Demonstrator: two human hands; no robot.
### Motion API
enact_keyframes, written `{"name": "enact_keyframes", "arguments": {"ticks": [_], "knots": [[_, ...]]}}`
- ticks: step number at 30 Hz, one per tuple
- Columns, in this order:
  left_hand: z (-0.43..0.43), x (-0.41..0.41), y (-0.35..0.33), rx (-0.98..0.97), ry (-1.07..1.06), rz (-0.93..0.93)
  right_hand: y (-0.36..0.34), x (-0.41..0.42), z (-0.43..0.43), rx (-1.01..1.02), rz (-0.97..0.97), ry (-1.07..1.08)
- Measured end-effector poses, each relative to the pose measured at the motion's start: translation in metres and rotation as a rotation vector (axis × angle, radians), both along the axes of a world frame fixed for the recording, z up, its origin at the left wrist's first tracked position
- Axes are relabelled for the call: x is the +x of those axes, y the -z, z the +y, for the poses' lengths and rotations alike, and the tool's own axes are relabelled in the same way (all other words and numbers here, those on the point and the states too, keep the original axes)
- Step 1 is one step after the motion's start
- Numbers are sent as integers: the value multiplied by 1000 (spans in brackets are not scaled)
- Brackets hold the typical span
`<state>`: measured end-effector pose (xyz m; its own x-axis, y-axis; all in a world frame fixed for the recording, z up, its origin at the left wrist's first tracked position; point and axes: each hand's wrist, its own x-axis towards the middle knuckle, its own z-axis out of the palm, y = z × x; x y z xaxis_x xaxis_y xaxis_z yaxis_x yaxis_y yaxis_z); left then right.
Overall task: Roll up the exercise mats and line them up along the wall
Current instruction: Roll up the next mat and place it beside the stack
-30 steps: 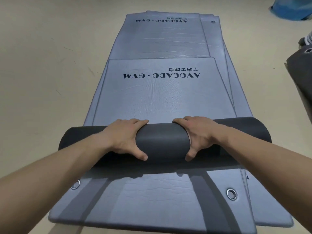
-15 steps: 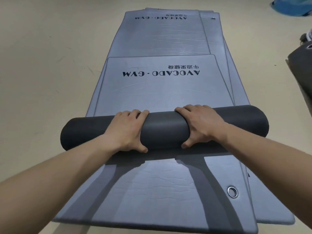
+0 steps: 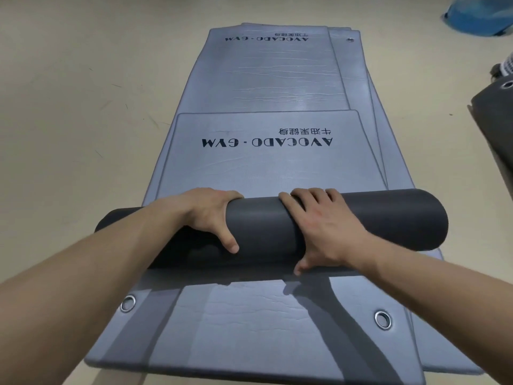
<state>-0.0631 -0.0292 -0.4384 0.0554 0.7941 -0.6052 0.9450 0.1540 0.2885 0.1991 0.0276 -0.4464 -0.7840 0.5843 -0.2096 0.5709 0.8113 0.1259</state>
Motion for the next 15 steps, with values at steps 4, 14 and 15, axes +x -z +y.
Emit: {"name": "enact_keyframes", "arguments": {"ticks": [4,14,15], "knots": [[-11,15,7,195,78,199,-5,-14,17,-112,-31,29],[1,19,19,409,140,321,16,-9,31,140,-8,-34],[-2,21,21,404,138,349,14,-13,34,140,5,-33]]}}
